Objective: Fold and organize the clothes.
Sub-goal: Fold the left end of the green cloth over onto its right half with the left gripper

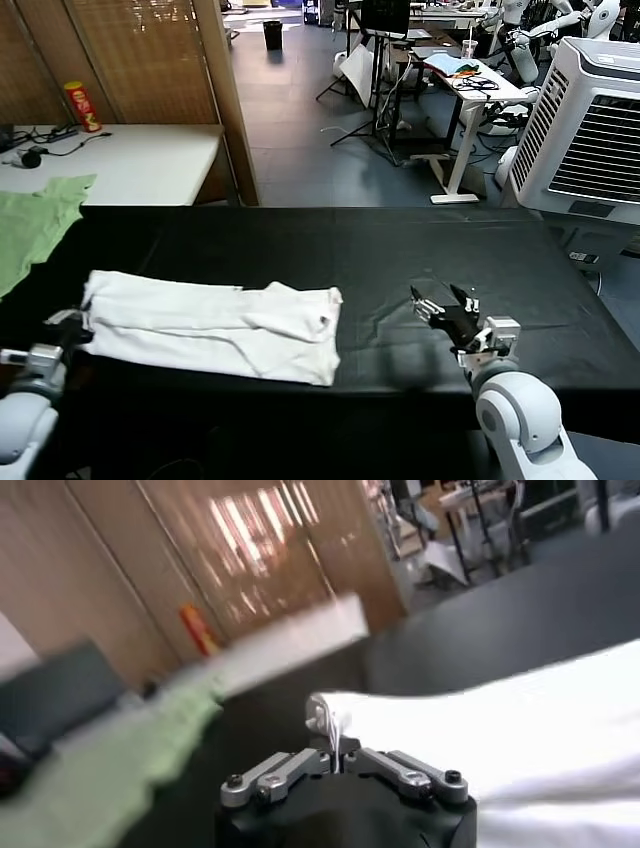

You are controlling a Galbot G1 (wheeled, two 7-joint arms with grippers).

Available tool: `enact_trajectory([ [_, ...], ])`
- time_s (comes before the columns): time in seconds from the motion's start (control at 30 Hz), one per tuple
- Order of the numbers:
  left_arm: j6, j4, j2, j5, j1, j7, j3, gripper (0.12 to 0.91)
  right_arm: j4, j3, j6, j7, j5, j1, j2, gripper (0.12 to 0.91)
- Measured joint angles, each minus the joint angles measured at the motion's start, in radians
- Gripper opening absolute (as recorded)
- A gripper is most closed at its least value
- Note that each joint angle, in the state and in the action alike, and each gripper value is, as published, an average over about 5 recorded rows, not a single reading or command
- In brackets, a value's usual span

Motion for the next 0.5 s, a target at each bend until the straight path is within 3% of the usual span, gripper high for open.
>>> enact_trajectory([
  [0.1,0.019,-0.021,-0.005,-0.005,0.009,-0.001,0.004,0.151,0.004,0.001,0.004,-0.001,-0.012,-0.01,0.006,0.798],
  [0.23,0.089,-0.102,-0.046,-0.086,0.018,-0.018,0.027,0.151,0.007,0.003,0.009,-0.004,-0.026,-0.025,0.014,0.798],
  [0.5,0.293,-0.358,-0.189,-0.415,-0.027,-0.133,0.149,0.151,0.012,0.018,0.016,-0.008,-0.046,-0.054,0.027,0.798],
])
